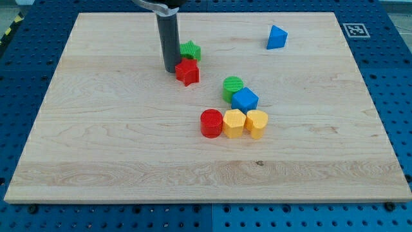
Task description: Move the green star to the top of the green circle
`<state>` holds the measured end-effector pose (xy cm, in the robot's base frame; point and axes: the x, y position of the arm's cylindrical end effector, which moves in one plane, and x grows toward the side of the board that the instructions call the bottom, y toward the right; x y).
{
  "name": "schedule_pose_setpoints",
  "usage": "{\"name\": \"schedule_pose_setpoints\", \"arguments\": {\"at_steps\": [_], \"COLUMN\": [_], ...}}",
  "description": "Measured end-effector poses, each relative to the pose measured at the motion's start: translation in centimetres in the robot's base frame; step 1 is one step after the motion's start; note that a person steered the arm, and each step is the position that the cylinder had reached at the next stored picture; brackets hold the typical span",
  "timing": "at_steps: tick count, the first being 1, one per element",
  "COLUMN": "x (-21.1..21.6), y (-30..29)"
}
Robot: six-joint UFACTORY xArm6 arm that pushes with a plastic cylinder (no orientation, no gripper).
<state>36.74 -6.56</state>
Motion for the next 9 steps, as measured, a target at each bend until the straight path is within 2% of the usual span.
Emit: {"name": "schedule_pose_setpoints", "arguments": {"at_steps": [3,4,5,6,7,8,9], "x": [-1.4,-1.5,-2.9,-9.6,-9.5,-8.6,-9.4], "y": [0.8,-0.3,-4.9,-3.7,-1.1,-1.1,-1.8]}}
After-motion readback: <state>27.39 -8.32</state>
